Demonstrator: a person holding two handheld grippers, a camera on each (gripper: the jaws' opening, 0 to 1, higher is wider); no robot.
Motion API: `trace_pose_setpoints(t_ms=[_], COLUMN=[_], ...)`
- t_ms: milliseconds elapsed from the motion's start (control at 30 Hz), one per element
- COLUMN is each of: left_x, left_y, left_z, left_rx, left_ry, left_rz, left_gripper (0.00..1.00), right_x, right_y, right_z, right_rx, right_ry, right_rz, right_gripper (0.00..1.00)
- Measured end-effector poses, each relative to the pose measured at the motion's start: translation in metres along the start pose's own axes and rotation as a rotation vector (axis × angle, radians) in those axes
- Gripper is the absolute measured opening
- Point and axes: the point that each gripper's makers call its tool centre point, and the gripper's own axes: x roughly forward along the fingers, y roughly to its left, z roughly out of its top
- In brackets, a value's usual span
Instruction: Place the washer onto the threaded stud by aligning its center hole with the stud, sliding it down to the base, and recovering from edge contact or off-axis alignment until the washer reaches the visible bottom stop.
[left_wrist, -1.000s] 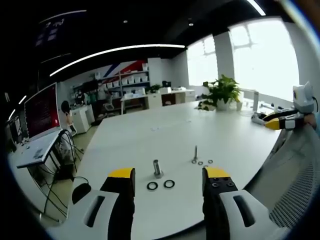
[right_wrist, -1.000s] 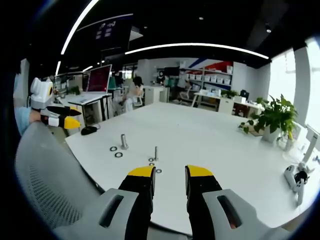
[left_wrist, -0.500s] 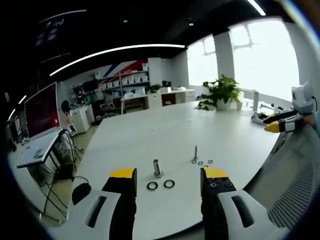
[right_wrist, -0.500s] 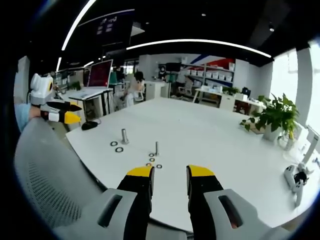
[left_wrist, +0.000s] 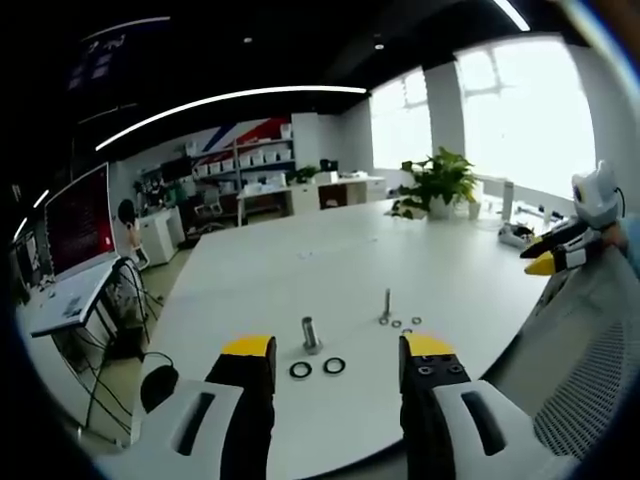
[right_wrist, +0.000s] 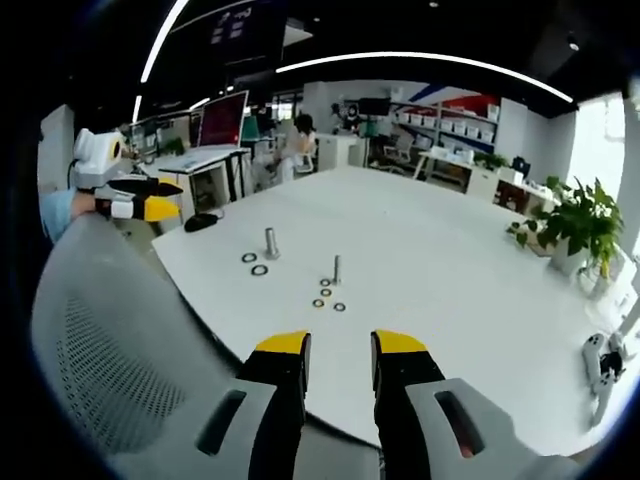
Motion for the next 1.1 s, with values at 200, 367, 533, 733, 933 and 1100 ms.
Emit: trace_pose_setpoints(t_ms=[200, 367, 533, 733, 933, 1100], left_x=[-0.001, -0.001, -0.001, -0.001, -0.002, -0.002], left_y=[0.002, 0.001, 0.001, 0.002, 0.004, 0.005], left_z=[0.000, -0.001, 0.000, 0.000, -0.001, 0.000], left_rx=[-0.022, -0.014, -0.009, -0.019, -0.023, -0.027], left_ry=[-0.002, 0.001, -0.001, -0.002, -0.001, -0.004], left_rz=[0.001, -0.002, -0.003, 0.001, 0.003, 0.005], left_gripper=[0.45, 0.43, 0.40, 0.40, 0.39, 0.39], right_x=[0.006, 0.007, 0.007, 0.015, 0.025, 0.028], right_y=[0.012, 0.010, 0.013, 0.013, 0.012, 0.024], right_z=[-0.008, -0.015, -0.018, -0.030, -0.031, -0.037], right_rx=[-0.122, -0.119, -0.126, -0.137, -0.016, -0.058], right_ry=[0.087, 0.126, 0.148, 0.226, 0.238, 0.273], right_rz=[0.070, 0.065, 0.082, 0.163, 0.222, 0.298], right_gripper=[0.26, 0.26, 0.26, 0.26, 0.22, 0.22])
